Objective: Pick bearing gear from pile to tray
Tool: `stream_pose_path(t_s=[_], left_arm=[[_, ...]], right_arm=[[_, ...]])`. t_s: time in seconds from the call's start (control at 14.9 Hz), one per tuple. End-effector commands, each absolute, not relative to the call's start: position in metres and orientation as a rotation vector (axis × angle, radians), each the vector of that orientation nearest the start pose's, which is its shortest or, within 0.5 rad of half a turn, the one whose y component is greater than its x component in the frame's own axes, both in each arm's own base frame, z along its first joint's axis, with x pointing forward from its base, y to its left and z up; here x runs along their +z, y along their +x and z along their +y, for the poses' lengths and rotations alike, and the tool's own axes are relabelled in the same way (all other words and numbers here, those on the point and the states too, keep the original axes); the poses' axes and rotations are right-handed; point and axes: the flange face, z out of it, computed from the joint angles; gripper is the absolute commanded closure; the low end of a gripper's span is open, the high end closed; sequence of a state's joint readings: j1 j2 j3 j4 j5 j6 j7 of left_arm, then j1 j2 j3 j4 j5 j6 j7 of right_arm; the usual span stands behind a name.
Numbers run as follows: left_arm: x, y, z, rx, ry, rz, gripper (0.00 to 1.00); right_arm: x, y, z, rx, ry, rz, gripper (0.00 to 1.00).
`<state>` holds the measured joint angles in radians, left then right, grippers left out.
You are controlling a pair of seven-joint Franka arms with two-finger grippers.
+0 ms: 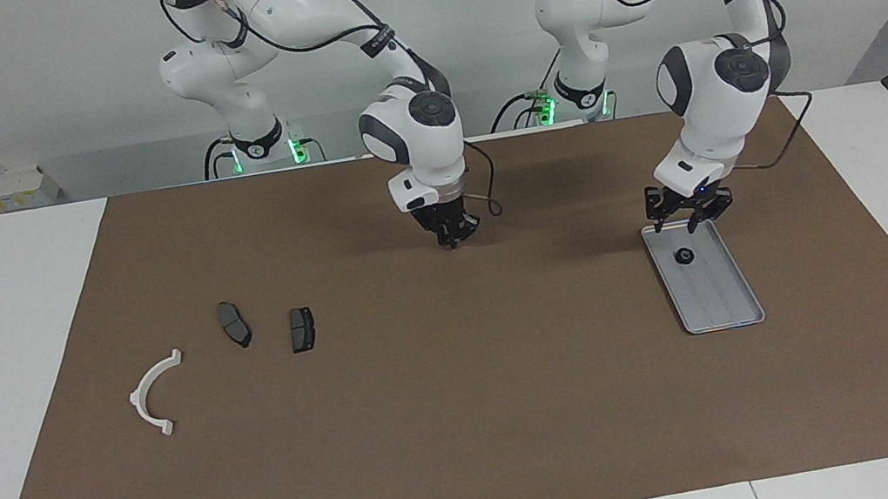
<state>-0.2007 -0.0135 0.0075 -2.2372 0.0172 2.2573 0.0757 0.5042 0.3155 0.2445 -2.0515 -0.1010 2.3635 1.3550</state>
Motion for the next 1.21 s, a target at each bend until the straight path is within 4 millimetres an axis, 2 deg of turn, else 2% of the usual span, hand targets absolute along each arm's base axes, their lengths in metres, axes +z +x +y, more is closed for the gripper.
stream_pose_path(t_s=[0.0, 0.07, 0.13, 0.4, 0.6, 0.67, 0.81, 0.87, 1.14], left_arm=[[0.381, 0.515, -0.095, -0.042, -3.099, 0.413, 0.42], [0.38, 0.515, -0.095, -0.04, -3.1, 0.411, 0.42], [0.381, 0.515, -0.095, -0.042, -3.1, 0.411, 0.42], [0.381, 0.515, -0.095, -0.043, -3.112, 0.316, 0.42], [0.38, 0.513, -0.097, -0.031, -3.119, 0.245, 0.43], [0.38, 0.511, -0.109, -0.03, -3.121, 0.223, 0.43], [0.379, 0.5, -0.15, -0.032, -3.128, 0.142, 0.43], [0.38, 0.491, -0.177, -0.037, -3.131, 0.104, 0.43], [0.388, 0.468, -0.248, -0.048, -3.183, 0.001, 0.45]], right_arm=[[0.289, 0.443, 0.395, -0.032, -2.991, 0.917, 0.27], [0.293, 0.444, 0.395, -0.036, -2.988, 0.92, 0.0], [0.297, 0.447, 0.393, -0.043, -2.984, 0.926, 0.0], [0.334, 0.489, 0.368, -0.063, -2.959, 0.997, 0.0], [0.37, 0.519, 0.335, -0.08, -2.984, 0.925, 0.0], [0.376, 0.525, 0.325, -0.082, -2.993, 0.884, 0.0], [0.39, 0.537, 0.303, -0.111, -3.004, 0.812, 0.0], [0.396, 0.542, 0.291, -0.12, -3.02, 0.753, 0.0], [0.421, 0.562, 0.242, -0.149, -3.044, 0.512, 0.0]])
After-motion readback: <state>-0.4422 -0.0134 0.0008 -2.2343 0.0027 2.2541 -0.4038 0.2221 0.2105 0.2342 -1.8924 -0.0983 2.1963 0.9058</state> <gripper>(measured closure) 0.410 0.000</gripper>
